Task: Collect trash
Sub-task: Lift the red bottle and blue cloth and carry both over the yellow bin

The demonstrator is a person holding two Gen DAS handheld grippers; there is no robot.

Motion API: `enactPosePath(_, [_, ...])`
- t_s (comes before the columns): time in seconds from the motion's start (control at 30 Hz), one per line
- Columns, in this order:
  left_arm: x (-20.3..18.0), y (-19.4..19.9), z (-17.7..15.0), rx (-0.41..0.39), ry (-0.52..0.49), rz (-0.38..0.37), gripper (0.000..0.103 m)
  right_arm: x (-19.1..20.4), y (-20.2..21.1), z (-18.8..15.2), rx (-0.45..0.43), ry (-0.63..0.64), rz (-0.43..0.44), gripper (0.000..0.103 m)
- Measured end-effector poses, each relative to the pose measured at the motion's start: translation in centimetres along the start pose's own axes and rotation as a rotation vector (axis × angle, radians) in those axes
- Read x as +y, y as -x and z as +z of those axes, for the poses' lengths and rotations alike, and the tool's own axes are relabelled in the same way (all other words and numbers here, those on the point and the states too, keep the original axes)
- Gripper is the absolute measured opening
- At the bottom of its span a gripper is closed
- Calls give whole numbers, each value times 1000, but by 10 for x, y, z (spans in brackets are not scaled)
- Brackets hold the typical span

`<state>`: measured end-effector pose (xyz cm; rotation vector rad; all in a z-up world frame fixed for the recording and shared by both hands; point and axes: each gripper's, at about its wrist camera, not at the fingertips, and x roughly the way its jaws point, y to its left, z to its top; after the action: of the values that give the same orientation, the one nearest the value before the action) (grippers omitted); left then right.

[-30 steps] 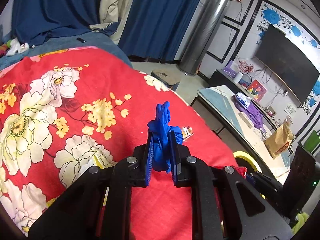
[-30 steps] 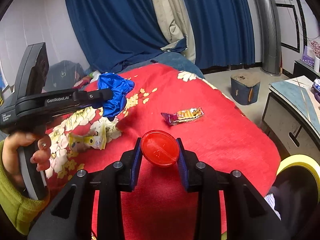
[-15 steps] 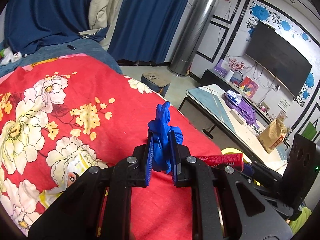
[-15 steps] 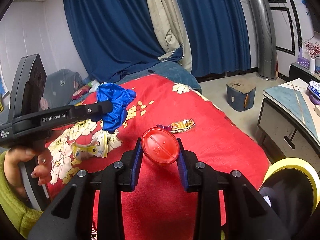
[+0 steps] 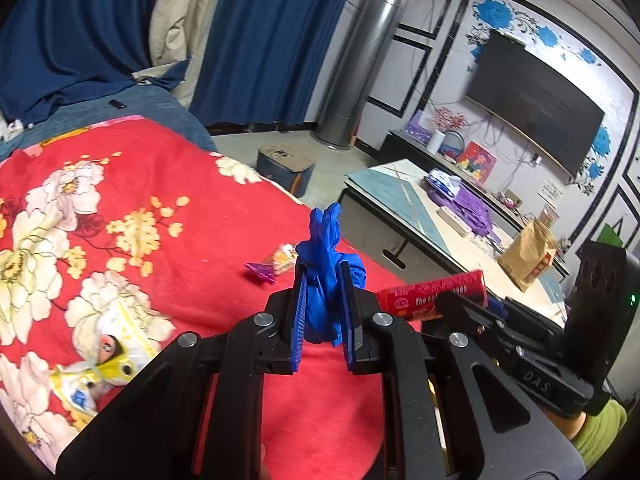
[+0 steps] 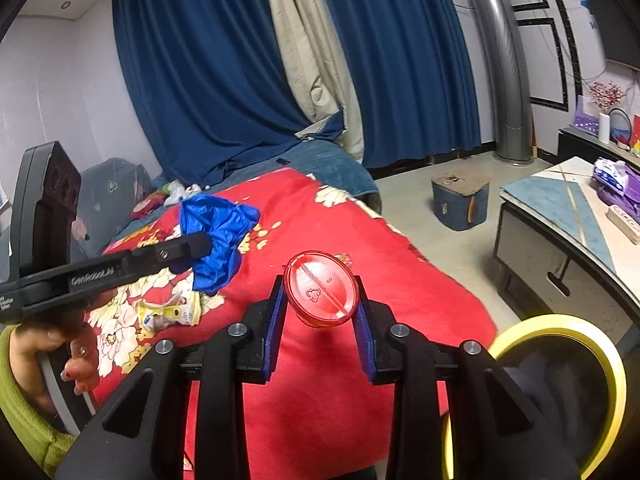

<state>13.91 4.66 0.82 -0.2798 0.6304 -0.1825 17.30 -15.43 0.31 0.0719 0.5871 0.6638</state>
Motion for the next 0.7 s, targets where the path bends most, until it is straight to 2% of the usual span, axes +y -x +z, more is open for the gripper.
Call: enactPosePath(0.7, [-97, -48, -36, 120, -191, -145, 10, -101, 64, -25, -42, -168, -208, 30])
